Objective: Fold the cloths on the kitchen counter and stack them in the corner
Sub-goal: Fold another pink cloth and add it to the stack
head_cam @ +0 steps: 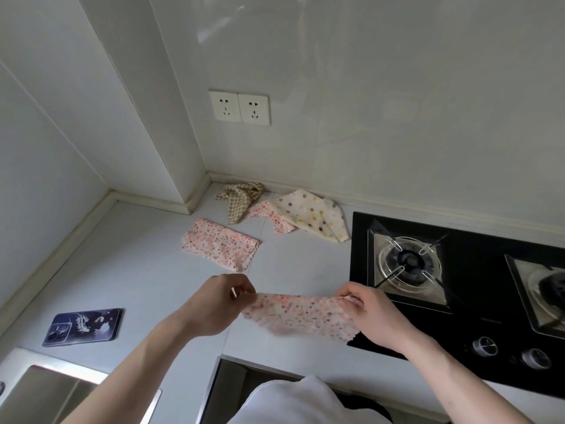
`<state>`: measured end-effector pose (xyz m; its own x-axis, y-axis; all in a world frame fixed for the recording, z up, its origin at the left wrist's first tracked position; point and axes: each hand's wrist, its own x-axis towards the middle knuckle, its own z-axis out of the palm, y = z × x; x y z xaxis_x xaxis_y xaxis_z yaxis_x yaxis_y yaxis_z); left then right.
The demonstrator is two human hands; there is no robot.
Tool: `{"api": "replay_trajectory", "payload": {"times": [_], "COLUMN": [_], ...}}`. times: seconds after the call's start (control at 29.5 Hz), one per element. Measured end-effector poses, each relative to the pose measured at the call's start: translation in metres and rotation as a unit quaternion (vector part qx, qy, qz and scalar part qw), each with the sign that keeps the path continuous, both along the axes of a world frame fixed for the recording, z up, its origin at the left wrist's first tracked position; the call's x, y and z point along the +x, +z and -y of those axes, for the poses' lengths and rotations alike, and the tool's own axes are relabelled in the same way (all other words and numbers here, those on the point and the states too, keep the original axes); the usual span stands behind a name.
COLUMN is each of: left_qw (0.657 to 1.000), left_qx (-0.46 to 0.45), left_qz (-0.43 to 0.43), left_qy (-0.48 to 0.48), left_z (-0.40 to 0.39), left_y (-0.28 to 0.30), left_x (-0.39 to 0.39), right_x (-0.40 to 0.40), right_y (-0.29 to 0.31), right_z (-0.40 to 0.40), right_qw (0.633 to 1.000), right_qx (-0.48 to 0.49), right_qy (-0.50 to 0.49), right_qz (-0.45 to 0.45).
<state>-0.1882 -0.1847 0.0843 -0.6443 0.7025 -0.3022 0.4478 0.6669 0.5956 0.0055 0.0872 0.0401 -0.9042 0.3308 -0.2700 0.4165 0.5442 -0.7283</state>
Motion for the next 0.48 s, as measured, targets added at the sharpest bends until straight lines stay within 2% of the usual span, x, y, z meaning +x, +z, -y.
{"api": "replay_trajectory", "payload": {"times": [0.17, 0.48], "left_qw": [0.997, 0.992], "left_qx": [0.010, -0.012], "left_qz": [-0.080, -0.119], "left_qy": [0.006, 0.039], "left_z": [-0.023, -0.052], "left_y": [-0.033, -0.082], "left_x": [-0.014, -0.020], "right_x": [-0.020, -0.040], "right_y": [-0.018, -0.054], "right_z": [-0.008, -0.015], "right_qw": [0.999, 0.992], "right_qx": [0.044, 0.110], "right_qy": [-0.021, -0.059], "right_qz": [0.011, 0.037]}}
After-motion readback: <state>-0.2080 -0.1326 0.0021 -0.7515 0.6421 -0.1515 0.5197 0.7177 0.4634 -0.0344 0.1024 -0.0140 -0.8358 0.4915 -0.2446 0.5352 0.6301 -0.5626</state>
